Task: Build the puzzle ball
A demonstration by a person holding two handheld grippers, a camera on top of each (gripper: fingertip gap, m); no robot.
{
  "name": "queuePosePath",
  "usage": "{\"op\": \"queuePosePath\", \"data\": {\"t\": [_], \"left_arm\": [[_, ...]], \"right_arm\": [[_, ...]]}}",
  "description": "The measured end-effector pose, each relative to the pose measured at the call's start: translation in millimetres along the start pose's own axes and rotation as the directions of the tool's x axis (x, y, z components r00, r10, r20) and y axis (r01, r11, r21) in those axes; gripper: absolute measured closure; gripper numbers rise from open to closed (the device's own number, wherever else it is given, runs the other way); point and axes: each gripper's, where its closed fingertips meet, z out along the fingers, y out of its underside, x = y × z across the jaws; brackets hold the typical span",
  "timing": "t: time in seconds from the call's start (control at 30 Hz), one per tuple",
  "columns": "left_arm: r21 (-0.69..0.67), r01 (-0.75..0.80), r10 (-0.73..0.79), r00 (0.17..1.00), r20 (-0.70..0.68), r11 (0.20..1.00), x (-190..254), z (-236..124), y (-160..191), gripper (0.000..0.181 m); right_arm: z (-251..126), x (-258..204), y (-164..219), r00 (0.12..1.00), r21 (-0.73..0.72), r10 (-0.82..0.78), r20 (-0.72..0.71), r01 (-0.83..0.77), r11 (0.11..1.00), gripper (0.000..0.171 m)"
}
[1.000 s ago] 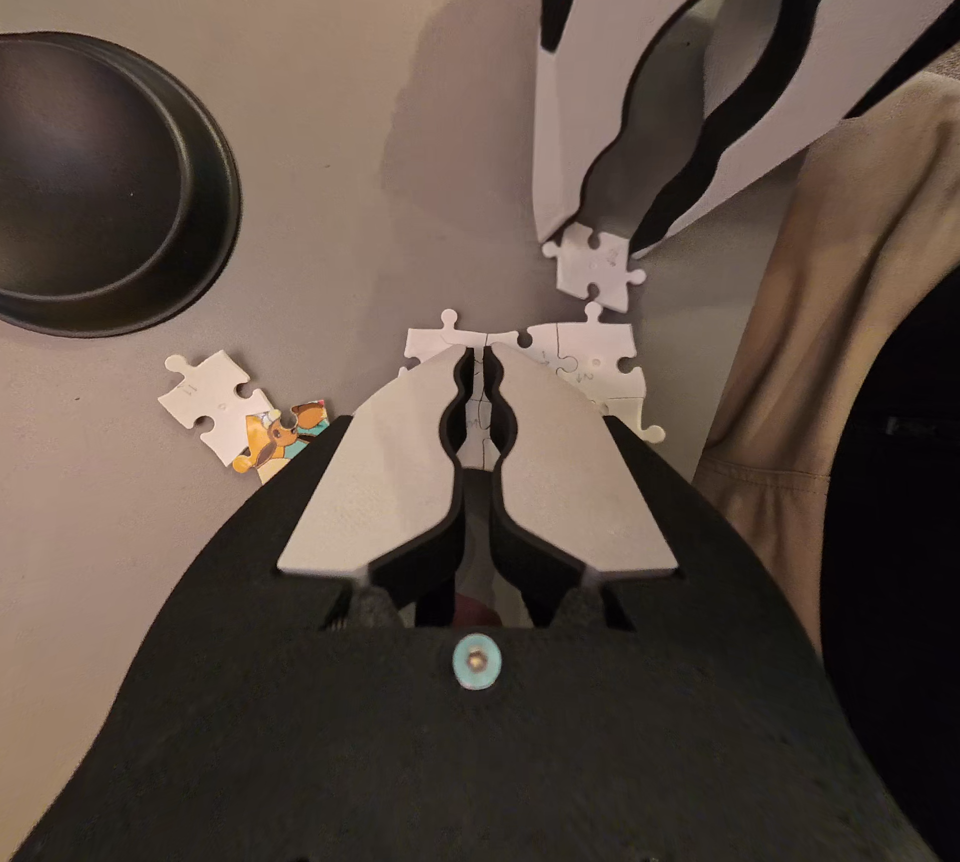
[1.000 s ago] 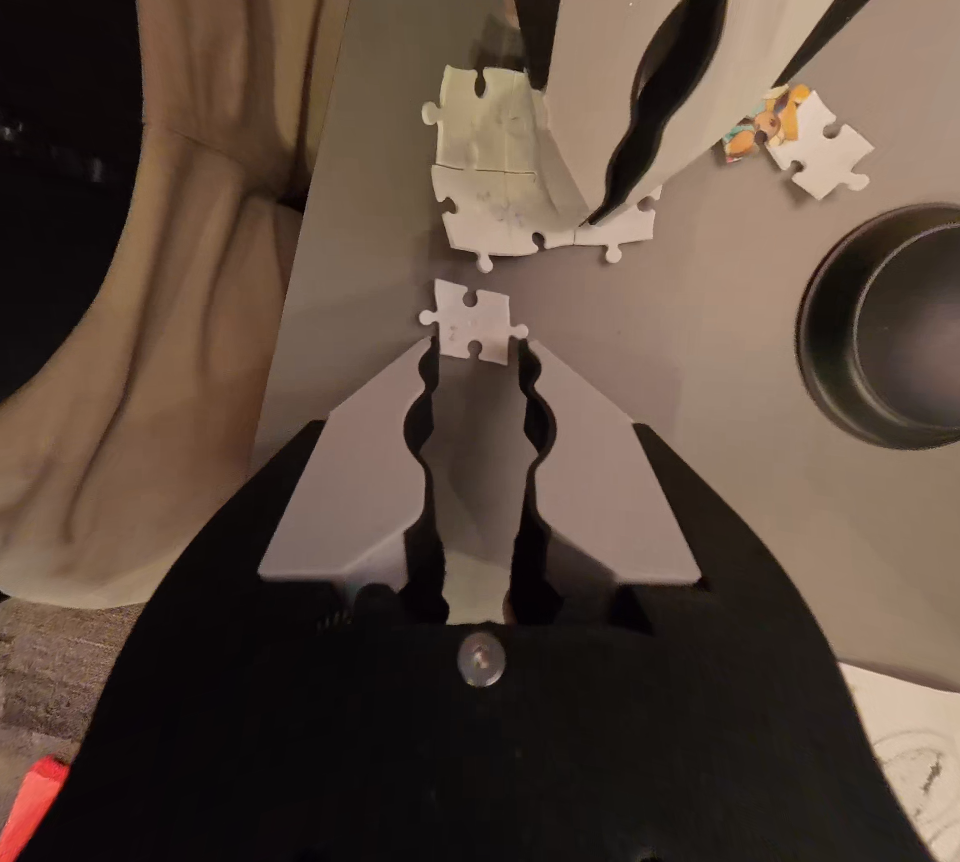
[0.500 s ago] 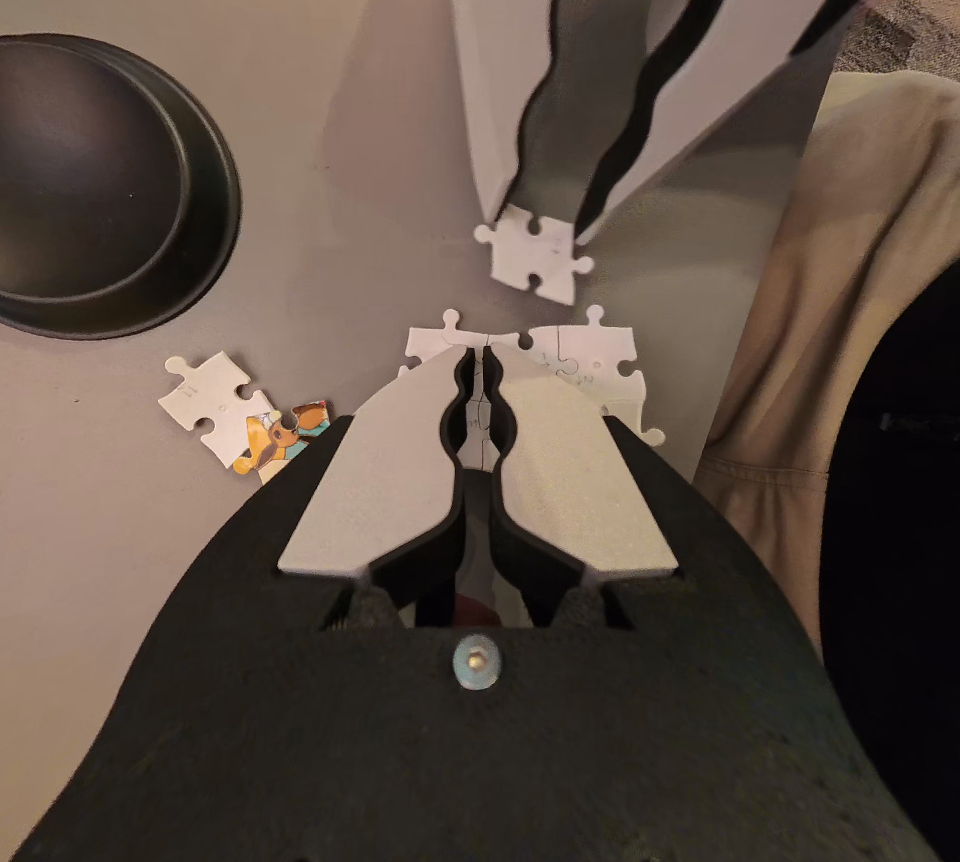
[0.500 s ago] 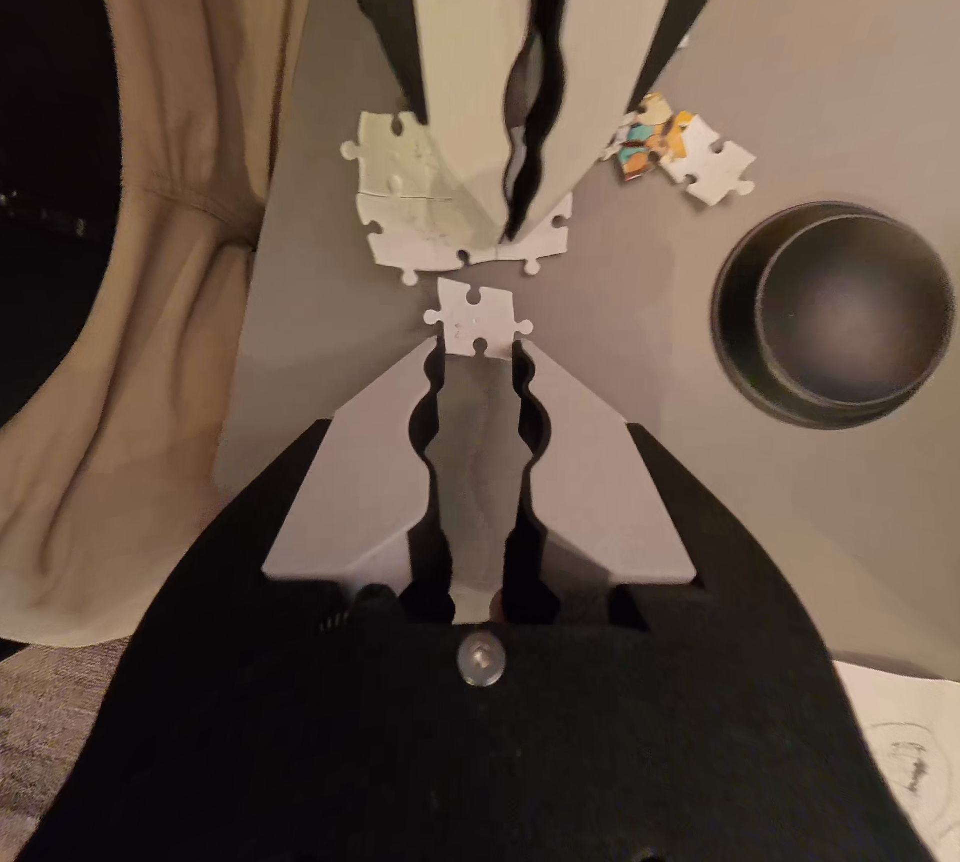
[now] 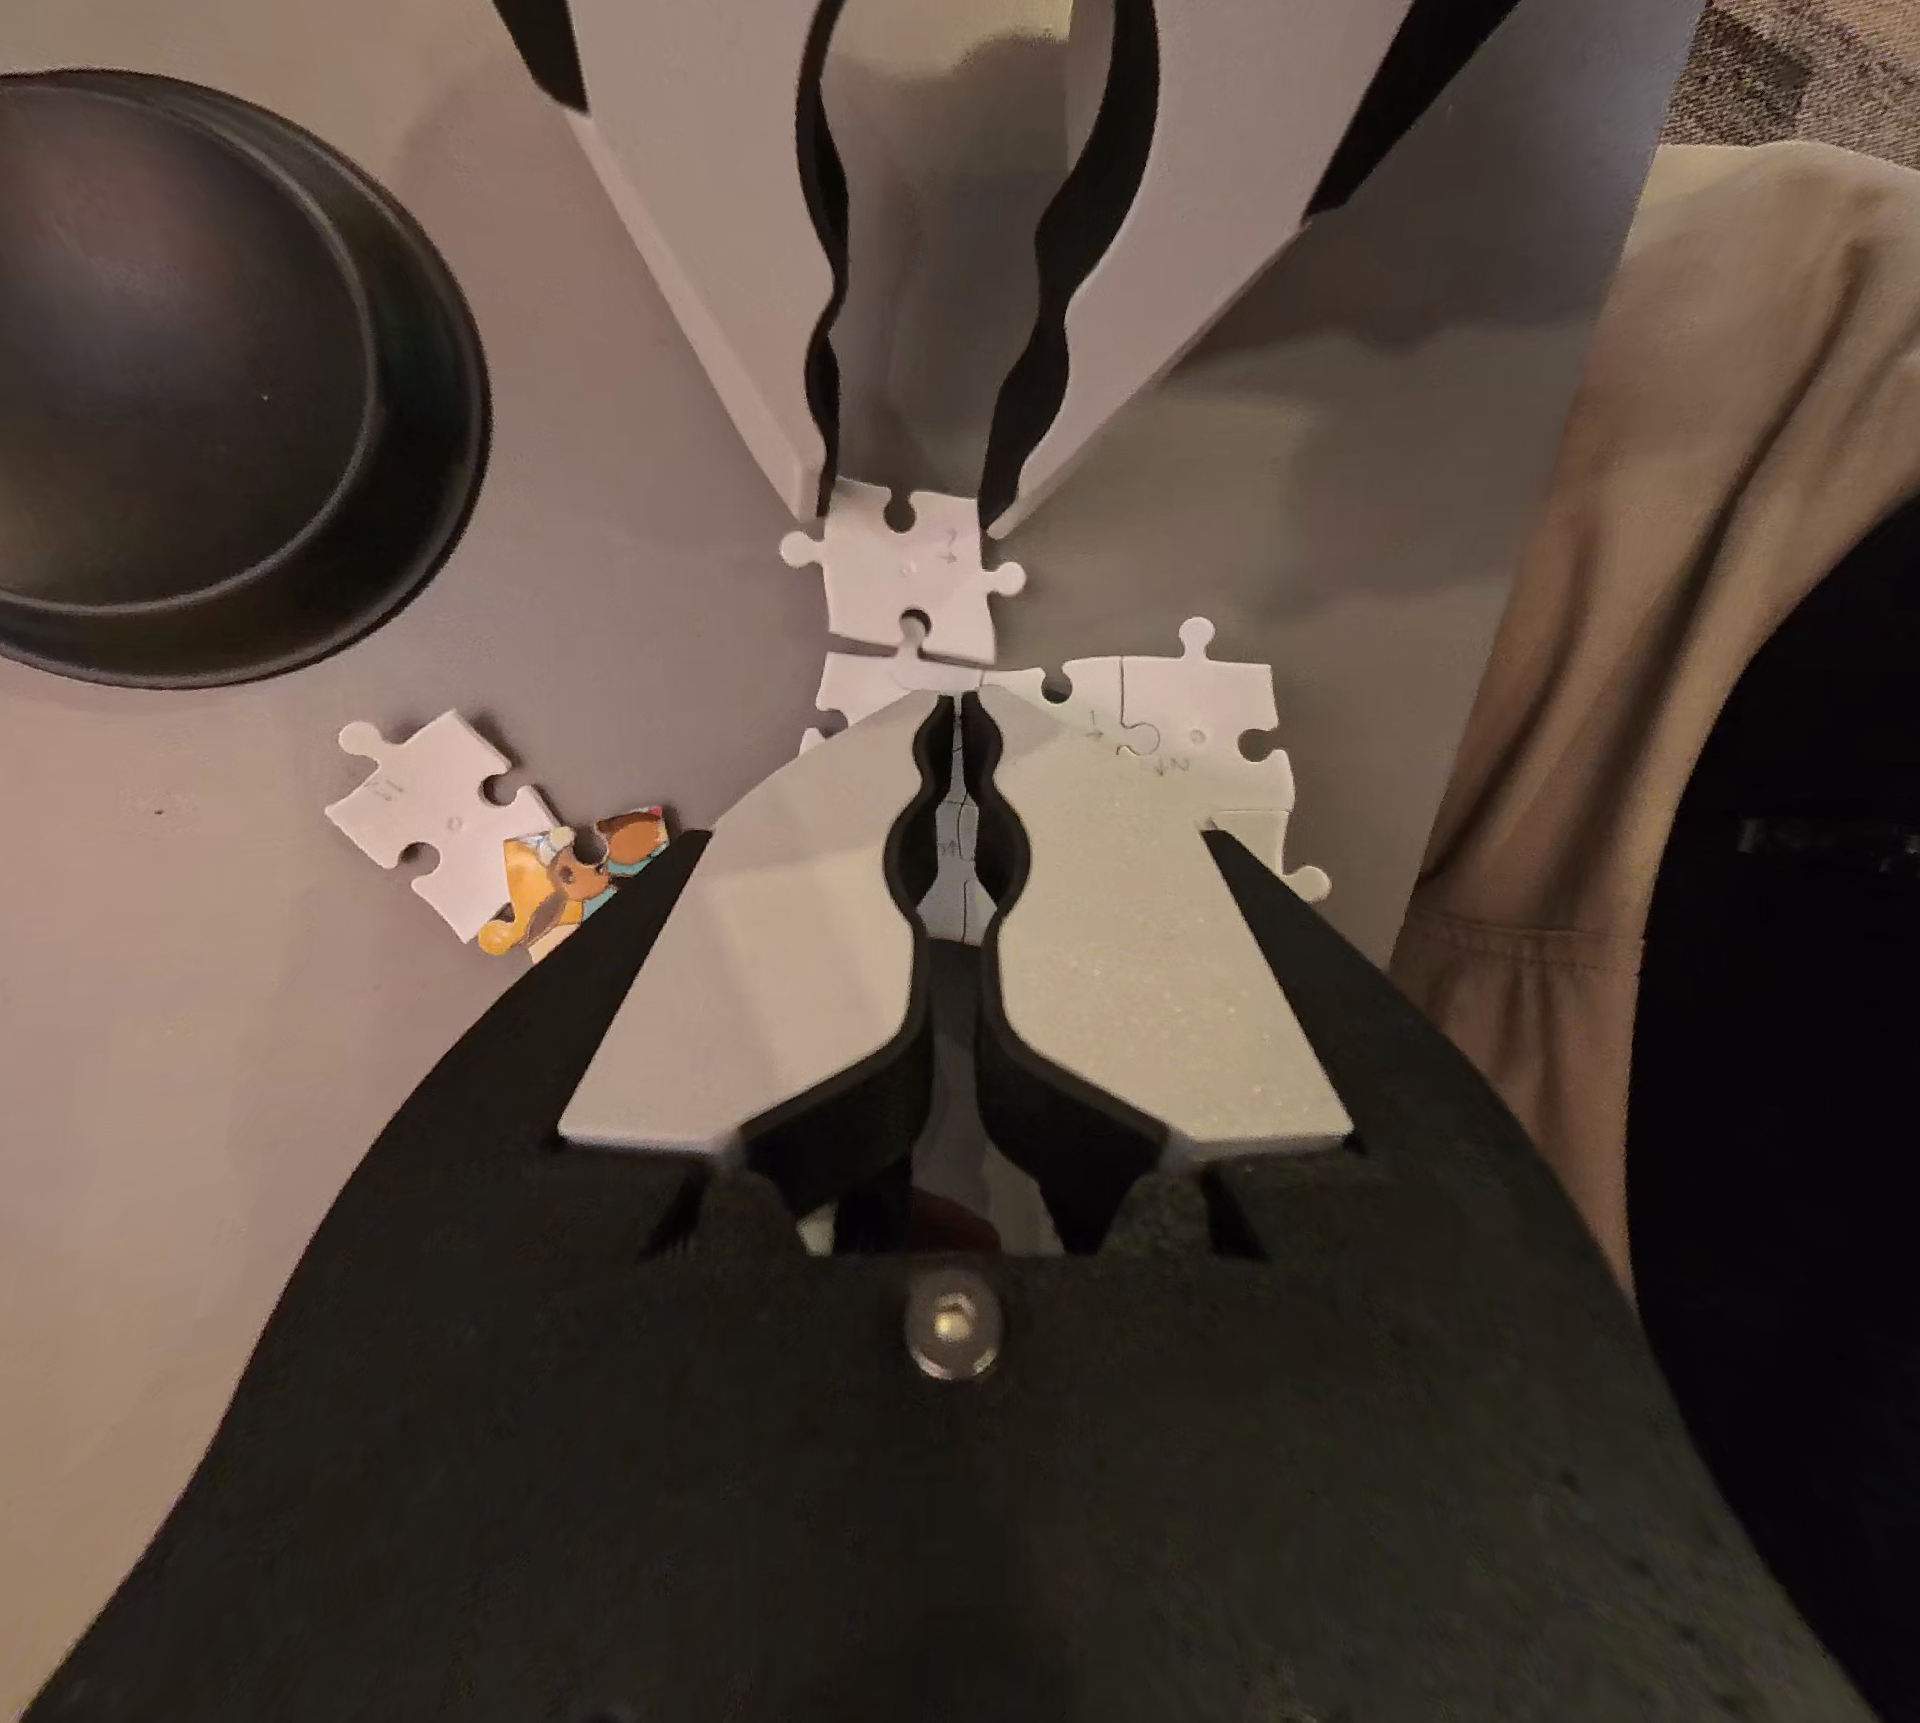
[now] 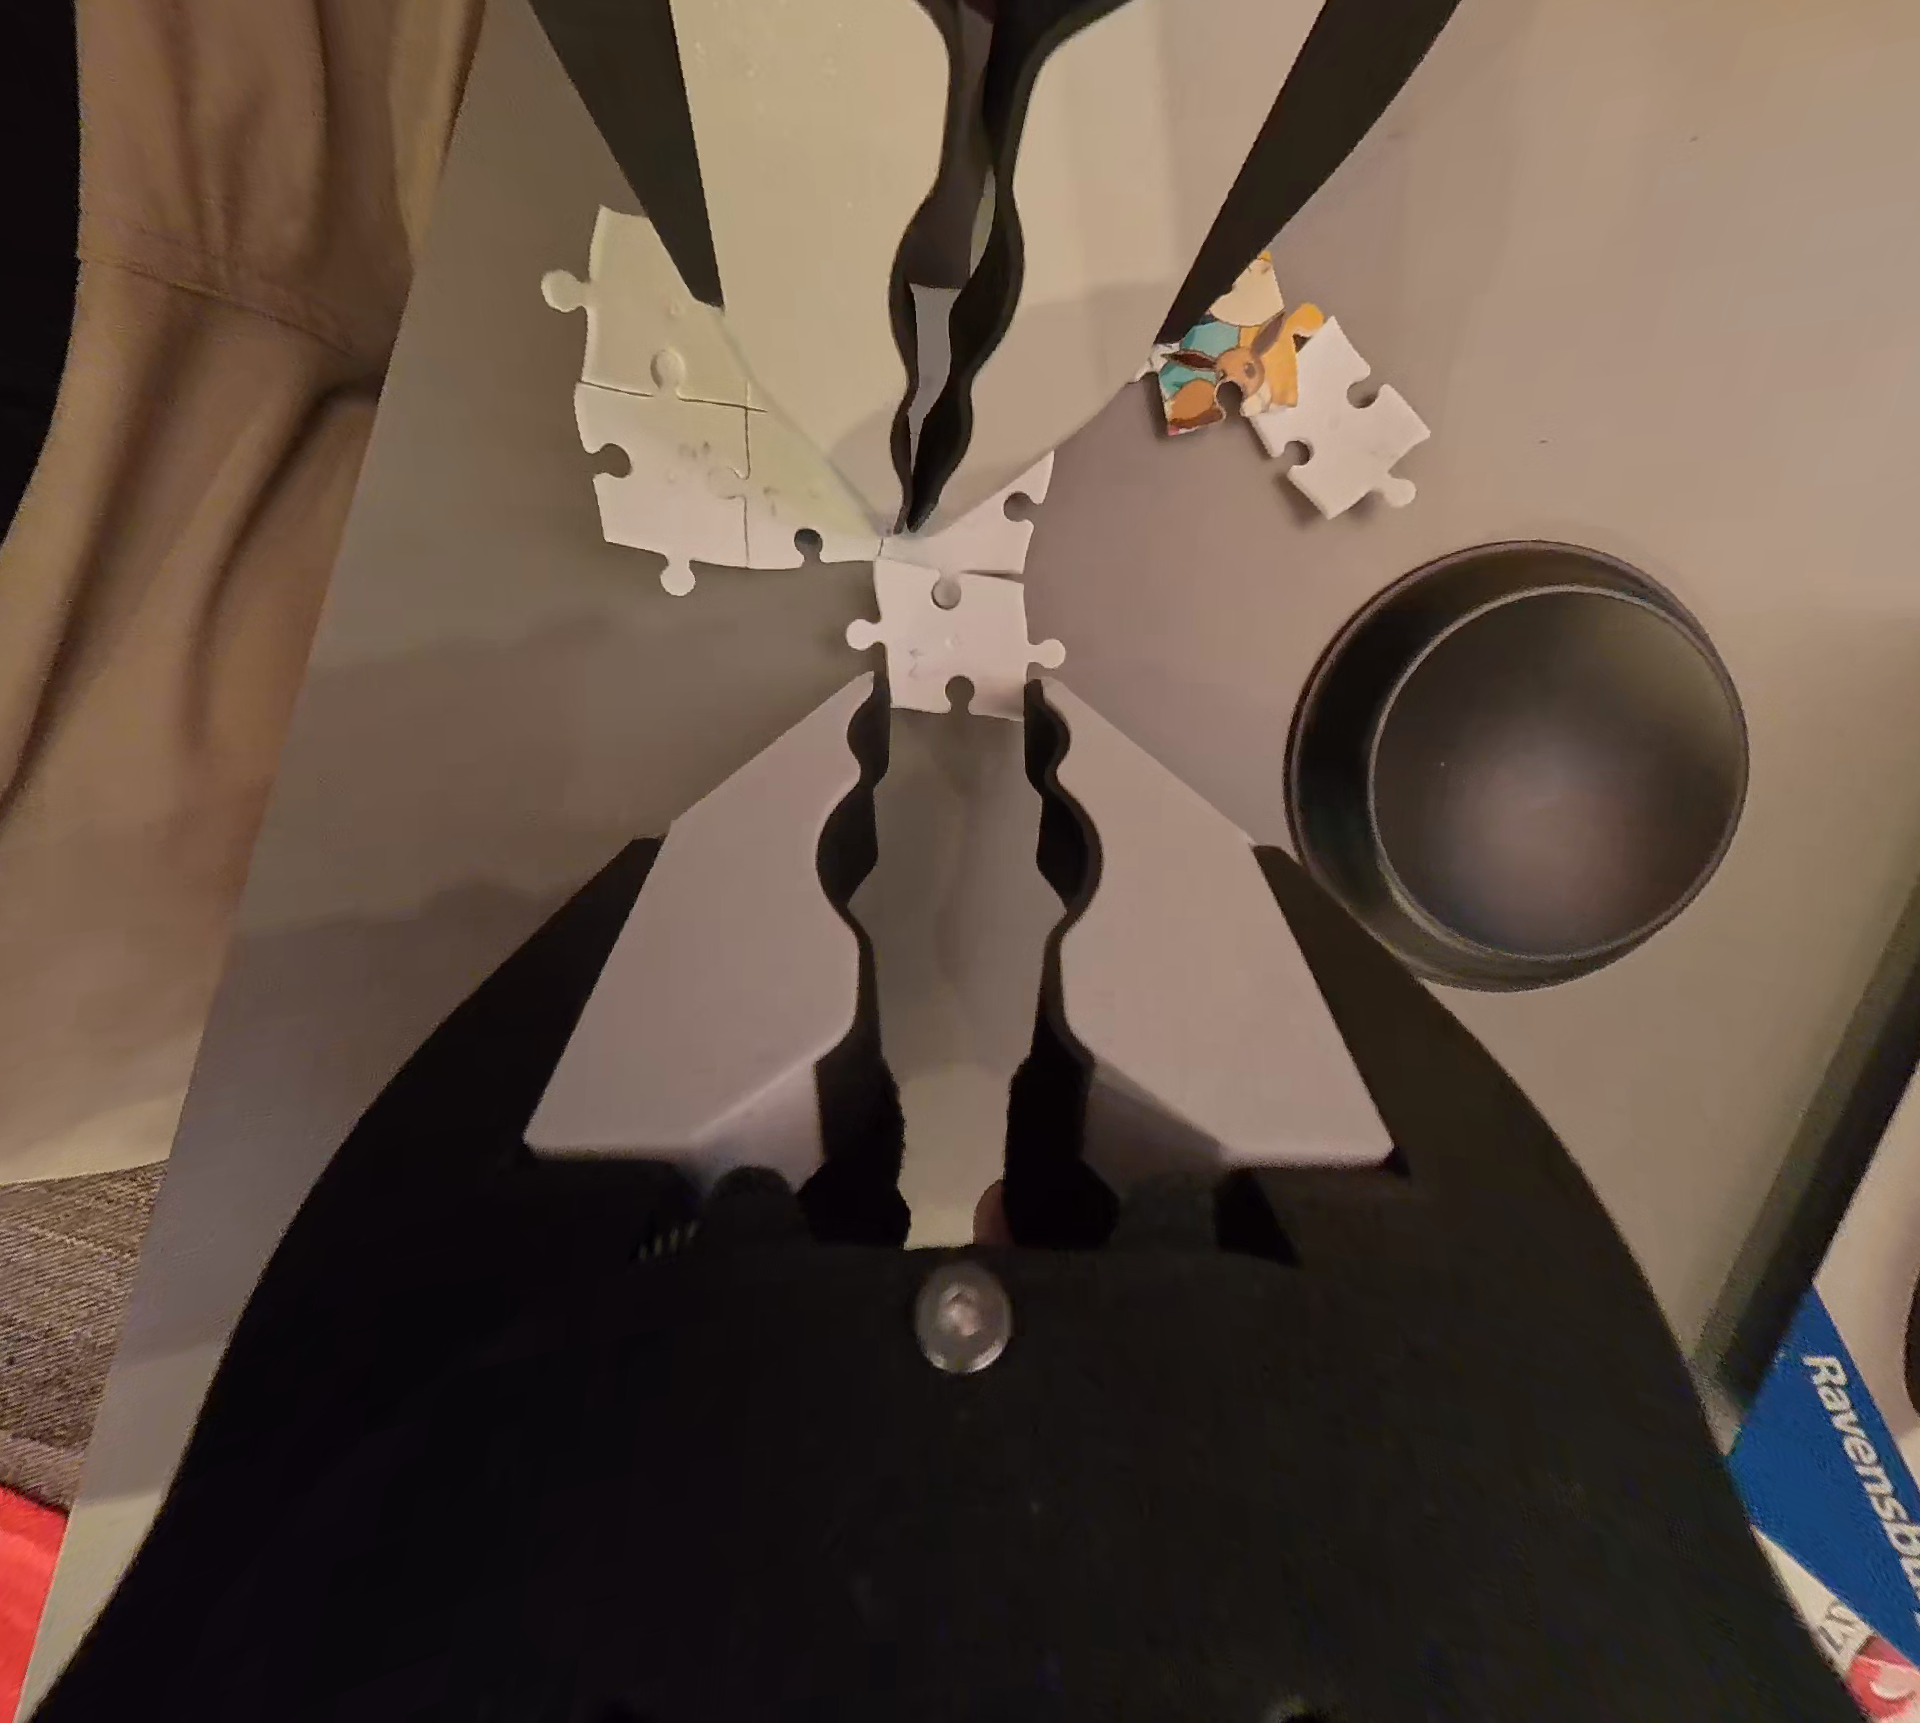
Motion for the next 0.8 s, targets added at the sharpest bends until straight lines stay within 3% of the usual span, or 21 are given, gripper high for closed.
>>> {"op": "queuePosePath", "data": {"t": [0.03, 0.67, 0.8], "left_arm": [[0.003, 0.005, -0.005, 1.000, -0.006, 1.000, 0.1, -0.2, 0.0, 0.179], [0.022, -0.038, 0.038, 0.999, -0.006, 0.999, -2.0, -1.8, 0.5, 0.175], [0.026, -0.037, 0.037, 0.999, -0.013, 0.999, -1.7, -1.7, 0.5, 0.174]], "right_arm": [[0.9, 0.3, 0.5, 1.000, -0.001, 0.003, 0.002, -0.003, 1.000, 0.146], [5.7, 5.3, -1.2, 1.000, 0.015, -0.023, -0.001, 0.023, 1.000, 0.146], [7.2, 6.9, -0.1, 1.000, 0.017, -0.012, -0.012, 0.012, 1.000, 0.138]]}}
